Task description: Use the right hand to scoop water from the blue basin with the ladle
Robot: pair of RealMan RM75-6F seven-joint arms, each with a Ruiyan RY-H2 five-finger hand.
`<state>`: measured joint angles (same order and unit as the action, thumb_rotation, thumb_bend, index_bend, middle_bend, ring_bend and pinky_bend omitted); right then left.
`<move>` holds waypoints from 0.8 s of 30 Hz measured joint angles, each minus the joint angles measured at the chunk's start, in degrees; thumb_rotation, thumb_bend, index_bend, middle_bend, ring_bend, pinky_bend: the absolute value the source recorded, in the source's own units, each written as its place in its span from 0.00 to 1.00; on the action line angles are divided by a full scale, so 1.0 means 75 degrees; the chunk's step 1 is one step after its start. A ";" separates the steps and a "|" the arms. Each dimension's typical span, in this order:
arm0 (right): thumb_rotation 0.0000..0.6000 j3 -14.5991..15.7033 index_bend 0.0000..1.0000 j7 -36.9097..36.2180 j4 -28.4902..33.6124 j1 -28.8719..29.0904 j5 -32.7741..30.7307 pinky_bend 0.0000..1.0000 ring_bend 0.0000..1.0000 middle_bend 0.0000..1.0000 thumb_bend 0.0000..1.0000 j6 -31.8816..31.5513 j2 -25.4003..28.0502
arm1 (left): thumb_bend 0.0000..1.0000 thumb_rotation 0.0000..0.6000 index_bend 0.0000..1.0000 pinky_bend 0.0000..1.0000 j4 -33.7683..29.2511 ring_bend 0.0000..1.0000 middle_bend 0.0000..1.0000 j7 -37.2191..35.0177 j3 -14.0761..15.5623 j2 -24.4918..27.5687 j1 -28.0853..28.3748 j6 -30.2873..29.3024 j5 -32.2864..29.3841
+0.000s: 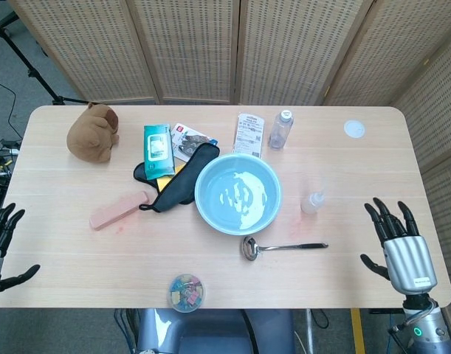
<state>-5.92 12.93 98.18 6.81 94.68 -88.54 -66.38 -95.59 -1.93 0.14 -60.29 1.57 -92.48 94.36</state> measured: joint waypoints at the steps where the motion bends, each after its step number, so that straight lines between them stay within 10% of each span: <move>1: 1.00 -0.0018 0.06 -0.0011 -0.0066 0.0063 0.0016 0.84 0.70 0.77 0.00 0.0055 -0.0022 | 0.00 1.00 0.00 0.00 -0.0003 0.00 0.00 0.0003 -0.0003 -0.0001 0.0003 0.0010 -0.0010; 5: 1.00 -0.0001 0.08 -0.0103 -0.0200 0.0323 -0.0011 0.99 0.79 0.85 0.00 0.0560 -0.0127 | 0.00 1.00 0.00 0.00 0.0004 0.00 0.00 -0.0007 -0.0014 0.0000 0.0027 0.0073 -0.0057; 24: 1.00 -0.0106 0.38 0.2026 -0.0215 0.1542 -0.2027 1.00 0.86 0.92 0.00 0.2922 -0.1421 | 0.00 1.00 0.00 0.00 0.0049 0.00 0.00 -0.0088 -0.0087 0.0015 0.0114 0.0268 -0.0267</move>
<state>-6.72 28.12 96.57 18.38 79.48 -66.63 -77.04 -95.22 -2.59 -0.51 -60.17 2.43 -90.47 92.36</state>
